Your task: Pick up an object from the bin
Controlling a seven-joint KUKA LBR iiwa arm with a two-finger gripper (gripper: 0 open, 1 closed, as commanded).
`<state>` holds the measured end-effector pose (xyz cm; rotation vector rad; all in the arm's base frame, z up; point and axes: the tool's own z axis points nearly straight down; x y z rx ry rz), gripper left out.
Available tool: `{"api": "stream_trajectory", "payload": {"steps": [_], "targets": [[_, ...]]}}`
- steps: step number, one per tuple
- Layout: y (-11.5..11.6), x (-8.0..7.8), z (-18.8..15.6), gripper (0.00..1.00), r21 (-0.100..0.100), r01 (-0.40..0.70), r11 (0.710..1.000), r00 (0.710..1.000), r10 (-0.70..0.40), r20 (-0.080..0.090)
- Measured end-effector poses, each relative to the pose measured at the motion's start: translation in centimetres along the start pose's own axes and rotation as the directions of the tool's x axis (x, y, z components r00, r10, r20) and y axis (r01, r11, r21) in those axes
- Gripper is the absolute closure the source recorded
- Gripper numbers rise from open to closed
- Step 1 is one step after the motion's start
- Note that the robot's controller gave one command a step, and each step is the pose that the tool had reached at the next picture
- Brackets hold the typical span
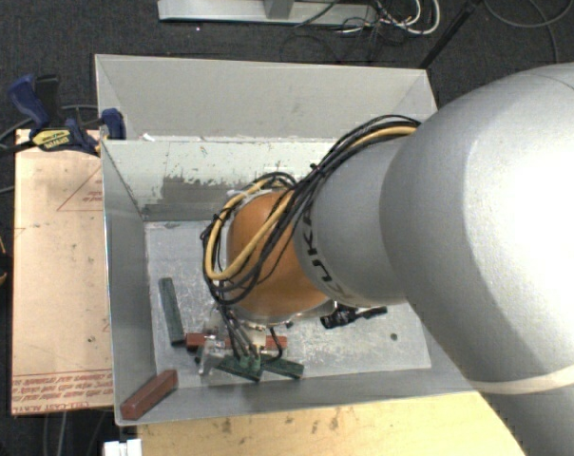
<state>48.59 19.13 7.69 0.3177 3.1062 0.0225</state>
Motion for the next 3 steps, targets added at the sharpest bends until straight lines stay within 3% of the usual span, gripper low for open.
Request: {"api": "stream_trajectory", "payload": {"steps": [3], "targets": [[-0.1,0.1,-2.5,1.0,0.013,0.001,1.0,1.0,-0.001,-0.014]]}}
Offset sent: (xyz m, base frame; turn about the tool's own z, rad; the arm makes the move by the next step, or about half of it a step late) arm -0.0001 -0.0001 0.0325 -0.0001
